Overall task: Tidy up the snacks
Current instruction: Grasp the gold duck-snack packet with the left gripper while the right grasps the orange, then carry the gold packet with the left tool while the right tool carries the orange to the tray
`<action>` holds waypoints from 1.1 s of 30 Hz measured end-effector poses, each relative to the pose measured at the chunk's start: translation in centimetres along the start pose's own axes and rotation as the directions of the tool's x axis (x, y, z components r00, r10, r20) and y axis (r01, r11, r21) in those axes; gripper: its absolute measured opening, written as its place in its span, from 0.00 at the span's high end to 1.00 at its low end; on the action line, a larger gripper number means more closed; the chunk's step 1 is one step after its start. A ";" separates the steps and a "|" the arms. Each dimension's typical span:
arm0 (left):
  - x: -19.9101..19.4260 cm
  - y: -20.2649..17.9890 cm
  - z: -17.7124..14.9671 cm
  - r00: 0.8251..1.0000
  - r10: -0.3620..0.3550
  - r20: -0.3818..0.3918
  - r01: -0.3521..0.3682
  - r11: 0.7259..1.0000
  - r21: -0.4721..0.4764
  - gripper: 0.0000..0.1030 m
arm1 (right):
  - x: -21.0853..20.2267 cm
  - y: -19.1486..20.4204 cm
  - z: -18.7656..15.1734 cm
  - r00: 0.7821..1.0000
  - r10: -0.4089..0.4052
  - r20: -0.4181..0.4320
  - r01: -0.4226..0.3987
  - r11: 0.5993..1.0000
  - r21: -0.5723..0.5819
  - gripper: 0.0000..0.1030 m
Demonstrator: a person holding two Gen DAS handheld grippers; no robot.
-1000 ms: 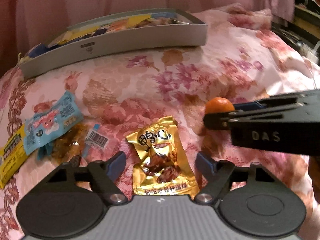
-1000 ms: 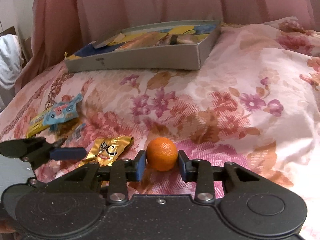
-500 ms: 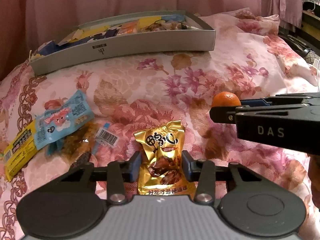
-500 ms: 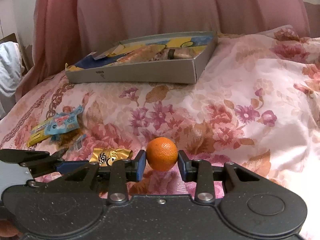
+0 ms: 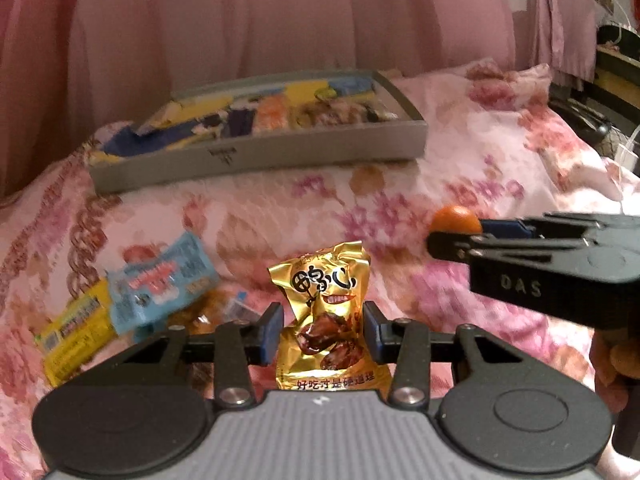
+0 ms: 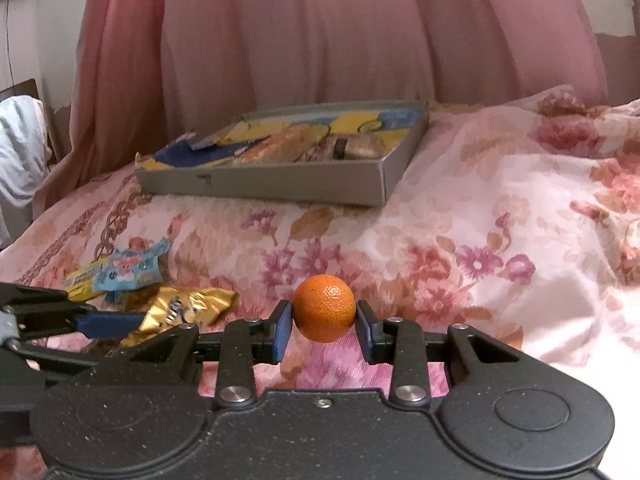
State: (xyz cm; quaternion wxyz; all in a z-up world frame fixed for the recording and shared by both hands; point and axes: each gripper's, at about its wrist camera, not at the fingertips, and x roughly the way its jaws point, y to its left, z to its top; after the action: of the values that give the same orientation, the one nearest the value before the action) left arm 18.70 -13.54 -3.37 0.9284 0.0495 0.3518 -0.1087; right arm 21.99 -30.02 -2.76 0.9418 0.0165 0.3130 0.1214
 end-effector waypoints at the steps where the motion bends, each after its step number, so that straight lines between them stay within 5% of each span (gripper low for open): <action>1: -0.1 0.2 0.5 1.000 0.008 0.010 -0.008 1.000 0.004 0.55 | -0.1 -0.1 0.0 1.000 -0.005 0.018 0.005 1.000 0.004 0.65; 10: 0.8 2.2 6.6 0.990 0.028 0.140 -0.027 1.000 -0.009 0.55 | -0.3 1.1 1.6 0.973 -0.036 0.227 0.052 0.997 -0.064 0.65; 16: 2.3 3.4 11.3 0.965 0.029 0.261 -0.005 0.996 -0.092 0.55 | 0.6 0.9 4.3 0.939 -0.081 0.334 0.108 0.992 -0.065 0.65; 23: 5.6 3.3 14.7 0.956 0.044 0.291 0.000 0.989 -0.151 0.55 | 3.3 0.1 5.0 0.934 -0.108 0.340 0.143 0.987 -0.079 0.65; 33: 8.4 1.8 14.7 0.964 0.030 0.264 0.002 0.993 -0.122 0.55 | 5.0 0.2 5.4 0.940 -0.121 0.319 0.151 0.986 -0.073 0.65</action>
State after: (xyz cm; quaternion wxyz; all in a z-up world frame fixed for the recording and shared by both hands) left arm 34.71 -15.71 2.06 0.9692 -0.0193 0.2299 -0.0862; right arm 28.96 -28.40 -1.35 0.9853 -0.0315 0.1539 0.0666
